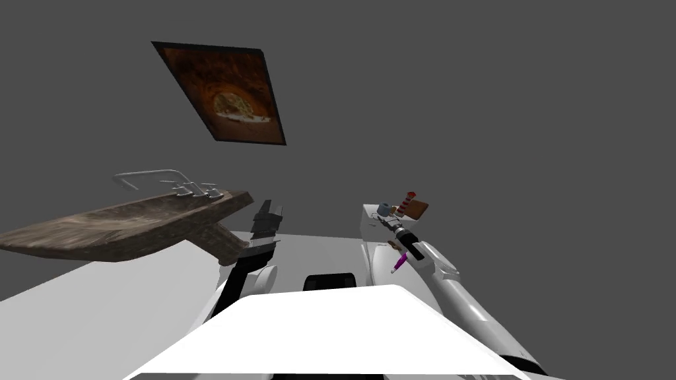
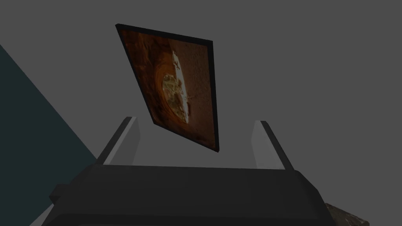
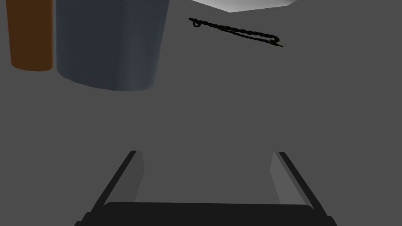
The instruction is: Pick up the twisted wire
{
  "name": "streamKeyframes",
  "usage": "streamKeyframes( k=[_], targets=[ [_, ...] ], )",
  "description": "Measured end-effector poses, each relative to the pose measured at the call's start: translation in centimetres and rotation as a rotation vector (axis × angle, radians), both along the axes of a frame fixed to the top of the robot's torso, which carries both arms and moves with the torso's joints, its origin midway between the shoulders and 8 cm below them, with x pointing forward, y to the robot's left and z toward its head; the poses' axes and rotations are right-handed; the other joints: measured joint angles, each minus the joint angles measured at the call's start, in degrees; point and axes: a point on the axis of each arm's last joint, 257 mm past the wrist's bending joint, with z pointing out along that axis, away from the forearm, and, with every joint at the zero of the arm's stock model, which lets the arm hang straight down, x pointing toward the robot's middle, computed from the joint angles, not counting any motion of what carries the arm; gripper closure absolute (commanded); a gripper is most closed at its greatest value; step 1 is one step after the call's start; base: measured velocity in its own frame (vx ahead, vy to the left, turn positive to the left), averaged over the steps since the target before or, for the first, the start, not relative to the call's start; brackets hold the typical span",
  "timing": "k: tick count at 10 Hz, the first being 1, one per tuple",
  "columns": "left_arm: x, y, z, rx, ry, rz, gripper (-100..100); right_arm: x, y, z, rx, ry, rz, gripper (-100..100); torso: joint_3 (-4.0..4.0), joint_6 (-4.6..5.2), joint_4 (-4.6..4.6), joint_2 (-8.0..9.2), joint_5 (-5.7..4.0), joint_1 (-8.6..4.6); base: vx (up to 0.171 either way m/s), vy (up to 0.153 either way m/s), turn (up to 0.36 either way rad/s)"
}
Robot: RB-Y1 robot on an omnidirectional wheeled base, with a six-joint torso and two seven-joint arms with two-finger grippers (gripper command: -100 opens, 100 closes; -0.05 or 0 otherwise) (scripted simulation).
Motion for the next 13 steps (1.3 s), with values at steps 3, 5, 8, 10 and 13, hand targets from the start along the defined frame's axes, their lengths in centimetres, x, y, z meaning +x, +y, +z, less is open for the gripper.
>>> streamKeyframes(
  k=[3, 5, 8, 10, 13],
  targets=[
    [0.0, 0.0, 0.0, 0.0, 0.0, 0.0, 0, 0.0, -2.7, -2.1, -0.104, 0.064, -0.016, -100, 0.02, 0.07, 0.01, 0.03, 0.0, 0.02, -0.05, 0.031, 0.176],
    [0.0, 0.0, 0.0, 0.0, 0.0, 0.0, 0, -0.5, -4.8, -3.6, -0.179, 0.117, -0.026, -100, 0.01, 0.06, 0.0, 0.01, 0.01, 0.02, -0.037, 0.028, 0.193],
    [0.0, 0.0, 0.0, 0.0, 0.0, 0.0, 0, -1.2, -7.5, -5.1, -0.297, 0.19, -0.031, -100, -0.01, 0.03, 0.0, -0.02, 0.01, 0.03, -0.03, 0.027, 0.138],
    [0.0, 0.0, 0.0, 0.0, 0.0, 0.0, 0, -1.7, -9.4, -6.1, -0.366, 0.236, -0.031, -100, 0.0, 0.03, 0.0, -0.01, 0.02, 0.07, -0.032, 0.038, 0.149],
    [0.0, 0.0, 0.0, 0.0, 0.0, 0.0, 0, -3.2, -12.5, -7.9, -0.453, 0.317, -0.042, -100, -0.03, 0.08, -0.01, -0.06, 0.01, 0.02, -0.018, 0.034, 0.155]
  ],
)
